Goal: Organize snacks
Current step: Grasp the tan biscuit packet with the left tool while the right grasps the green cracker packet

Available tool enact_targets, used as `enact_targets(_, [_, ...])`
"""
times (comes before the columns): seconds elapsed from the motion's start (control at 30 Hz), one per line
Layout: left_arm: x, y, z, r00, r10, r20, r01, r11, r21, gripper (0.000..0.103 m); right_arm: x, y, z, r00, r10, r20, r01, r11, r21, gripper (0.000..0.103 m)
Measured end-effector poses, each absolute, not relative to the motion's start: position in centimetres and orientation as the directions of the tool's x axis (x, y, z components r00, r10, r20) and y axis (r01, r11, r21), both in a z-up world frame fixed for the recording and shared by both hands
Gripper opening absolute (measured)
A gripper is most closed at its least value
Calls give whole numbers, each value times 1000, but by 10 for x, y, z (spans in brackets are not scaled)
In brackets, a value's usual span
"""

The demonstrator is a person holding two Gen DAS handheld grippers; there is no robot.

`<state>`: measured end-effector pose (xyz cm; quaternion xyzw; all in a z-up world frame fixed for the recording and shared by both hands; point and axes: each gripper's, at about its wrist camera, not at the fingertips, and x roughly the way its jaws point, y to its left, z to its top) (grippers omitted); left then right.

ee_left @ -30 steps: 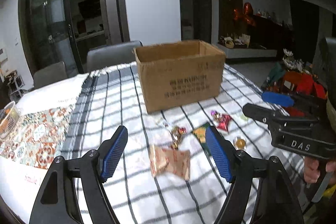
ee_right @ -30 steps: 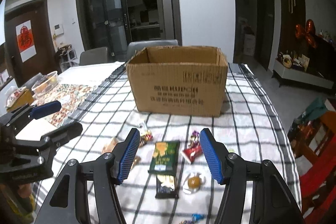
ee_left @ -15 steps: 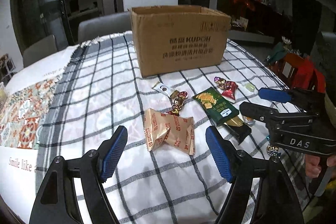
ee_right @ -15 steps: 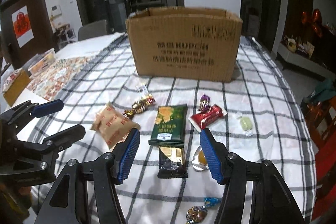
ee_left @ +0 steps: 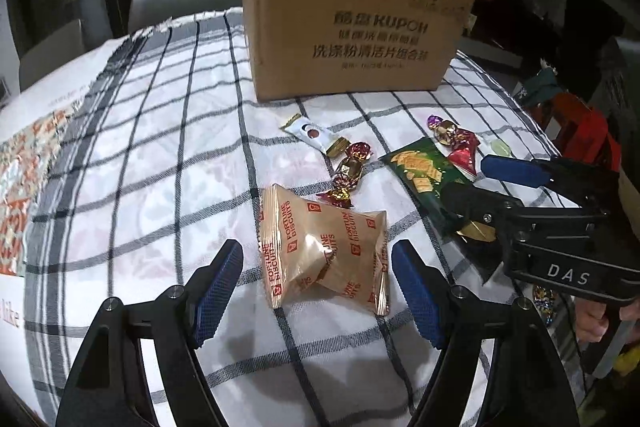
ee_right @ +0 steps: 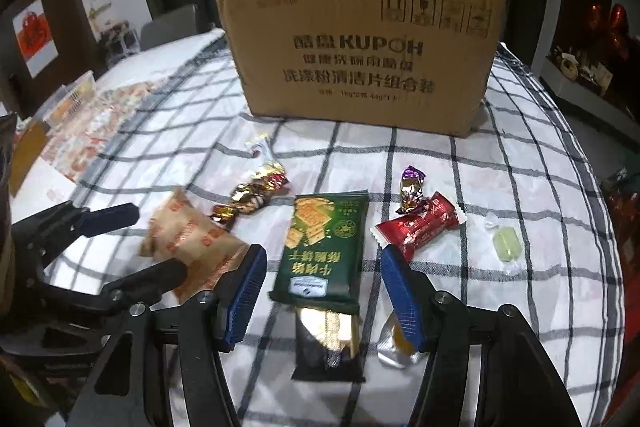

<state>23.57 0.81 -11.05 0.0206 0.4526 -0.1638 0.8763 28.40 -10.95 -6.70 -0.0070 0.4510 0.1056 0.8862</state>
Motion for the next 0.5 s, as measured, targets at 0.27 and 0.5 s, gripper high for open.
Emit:
enact_targets(0.27, [250, 7, -119, 520, -279, -807, 273, 950, -153, 75, 294, -104, -80, 540, 167, -825, -187, 979, 76, 60])
enact_targets(0.5, [252, 9, -124, 502, -302, -810, 255, 947, -195, 61, 298, -98, -87, 534, 141, -834, -192, 980, 43, 59])
